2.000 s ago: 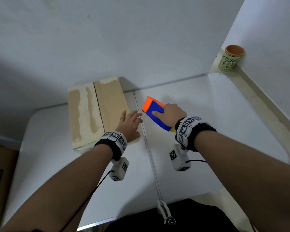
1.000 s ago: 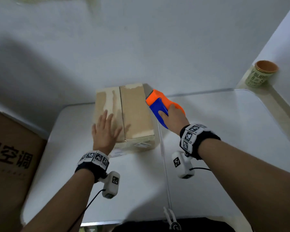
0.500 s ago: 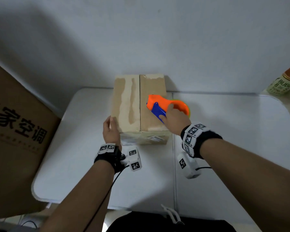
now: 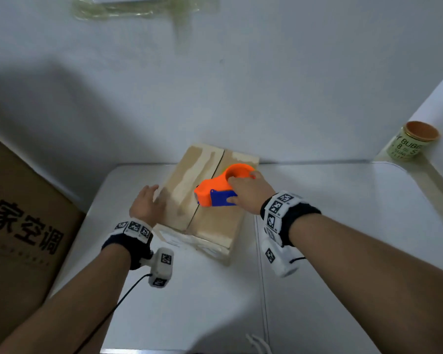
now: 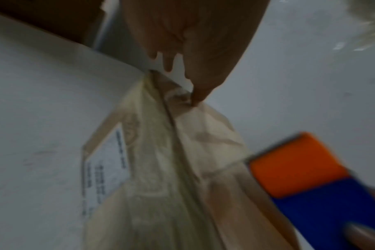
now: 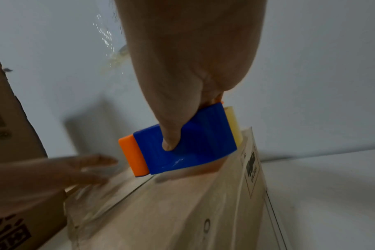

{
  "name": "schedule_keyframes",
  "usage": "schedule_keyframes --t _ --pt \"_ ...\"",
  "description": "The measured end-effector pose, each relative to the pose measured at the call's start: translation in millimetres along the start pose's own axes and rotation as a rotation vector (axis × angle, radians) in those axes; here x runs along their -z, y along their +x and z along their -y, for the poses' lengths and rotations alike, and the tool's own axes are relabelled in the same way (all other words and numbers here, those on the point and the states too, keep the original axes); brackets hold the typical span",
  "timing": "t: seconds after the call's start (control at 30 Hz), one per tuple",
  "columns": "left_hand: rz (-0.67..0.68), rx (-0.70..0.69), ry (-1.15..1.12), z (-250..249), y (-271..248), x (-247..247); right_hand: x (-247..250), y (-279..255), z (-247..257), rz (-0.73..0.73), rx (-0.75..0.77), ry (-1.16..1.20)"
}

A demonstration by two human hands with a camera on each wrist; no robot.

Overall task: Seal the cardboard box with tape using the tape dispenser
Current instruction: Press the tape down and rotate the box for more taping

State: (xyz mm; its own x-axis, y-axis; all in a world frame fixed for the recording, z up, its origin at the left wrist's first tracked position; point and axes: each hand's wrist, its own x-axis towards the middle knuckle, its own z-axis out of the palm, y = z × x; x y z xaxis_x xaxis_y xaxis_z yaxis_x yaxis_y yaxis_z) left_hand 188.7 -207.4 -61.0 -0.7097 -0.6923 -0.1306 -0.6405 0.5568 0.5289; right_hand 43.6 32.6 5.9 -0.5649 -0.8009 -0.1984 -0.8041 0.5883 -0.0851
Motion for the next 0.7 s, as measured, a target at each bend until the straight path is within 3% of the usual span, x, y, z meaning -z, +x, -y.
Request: schedule_keyframes --t 0.07,0.17,0.27,0.33,0.43,0.57,0.7 --pt "-0.113 -0.106 0.096 -26.5 -12.8 -1.7 -3.8 8.4 -0.2 -0.028 -0.022 -0.058" --pt "-0.022 -0.237 0.242 -61.8 -39.0 -12.2 -9.1 21.1 -2.4 -0.061 -0.061 -0.081" --pt "0.206 -0.195 0.383 -79.5 -61.0 -27.3 -15.0 33.0 -5.6 -0.058 -0.043 0.004" --pt "0.247 -0.141 0.45 -86.5 -70.2 -36.7 -18.7 40.1 -7.6 -0.077 -0.006 0.122" --pt "0.315 -0.004 0.481 -108.2 -78.2 -47.2 -20.2 45.2 -16.9 -0.217 0.032 0.26" --pt "0.411 0.122 0.475 -132.8 -85.8 -55.8 -20.4 40.5 -34.6 -0.343 -0.096 0.328" --pt "0.426 0.086 0.462 -127.2 -81.3 -56.9 -21.9 33.9 -45.6 -0.438 -0.258 0.553"
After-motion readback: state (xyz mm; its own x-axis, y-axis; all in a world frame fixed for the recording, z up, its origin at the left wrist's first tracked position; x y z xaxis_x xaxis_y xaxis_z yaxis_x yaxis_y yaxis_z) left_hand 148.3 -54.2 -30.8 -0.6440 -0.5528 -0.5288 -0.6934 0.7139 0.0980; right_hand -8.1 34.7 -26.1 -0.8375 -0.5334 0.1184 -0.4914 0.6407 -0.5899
